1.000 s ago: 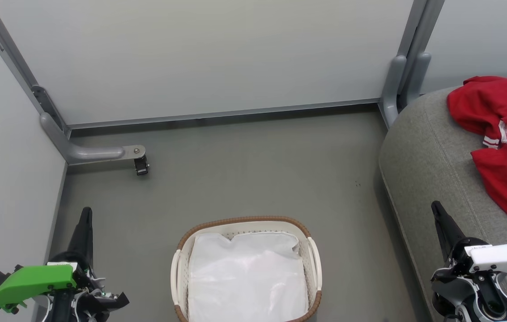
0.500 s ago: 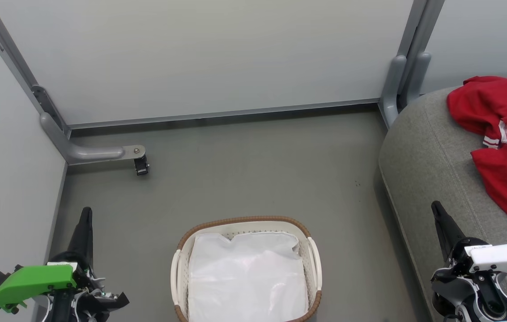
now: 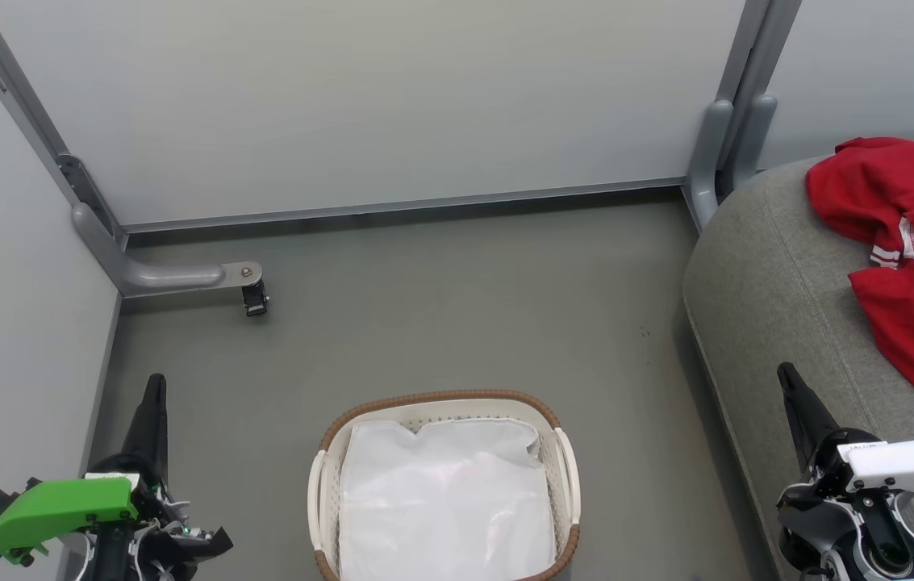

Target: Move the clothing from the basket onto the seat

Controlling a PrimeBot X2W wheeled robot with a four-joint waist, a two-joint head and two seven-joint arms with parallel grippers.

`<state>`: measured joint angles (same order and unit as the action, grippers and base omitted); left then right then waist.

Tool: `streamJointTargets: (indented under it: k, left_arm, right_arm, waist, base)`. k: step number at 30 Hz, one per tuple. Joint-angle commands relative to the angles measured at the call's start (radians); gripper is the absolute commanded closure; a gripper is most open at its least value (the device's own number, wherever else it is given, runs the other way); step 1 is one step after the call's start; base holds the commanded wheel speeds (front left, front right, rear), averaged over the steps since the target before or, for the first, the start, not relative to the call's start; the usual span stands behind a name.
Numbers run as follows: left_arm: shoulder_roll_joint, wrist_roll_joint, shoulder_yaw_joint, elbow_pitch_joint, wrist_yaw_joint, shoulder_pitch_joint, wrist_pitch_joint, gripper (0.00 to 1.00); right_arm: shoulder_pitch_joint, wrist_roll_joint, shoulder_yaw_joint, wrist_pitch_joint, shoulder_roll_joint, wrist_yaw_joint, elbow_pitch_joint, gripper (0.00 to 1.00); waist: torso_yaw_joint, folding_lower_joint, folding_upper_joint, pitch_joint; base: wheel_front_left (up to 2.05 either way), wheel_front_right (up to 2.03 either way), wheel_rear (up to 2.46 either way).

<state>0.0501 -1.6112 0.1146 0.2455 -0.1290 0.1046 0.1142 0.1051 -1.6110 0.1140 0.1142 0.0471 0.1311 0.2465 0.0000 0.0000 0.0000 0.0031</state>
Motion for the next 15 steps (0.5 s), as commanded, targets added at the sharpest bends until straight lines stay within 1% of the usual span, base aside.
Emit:
streamJointTargets:
  k: [1,15]
  left_arm:
    - [0.000,-0.003,0.002,-0.002,-0.005,0.009,0.003,1.00]
    - [0.000,-0.003,0.002,-0.002,-0.005,0.009,0.003,1.00]
  right_arm:
    - [0.006,-0.004,0.001,0.003,0.006,-0.001,-0.005,1.00]
    - [0.006,-0.004,0.001,0.003,0.006,-0.001,-0.005,1.00]
  waist:
    - [0.000,0.0000,0.0000,0.000]
    - [0.000,0.0000,0.0000,0.000]
  base:
    - [0.00,0.00,0.00]
    - [0.00,0.00,0.00]
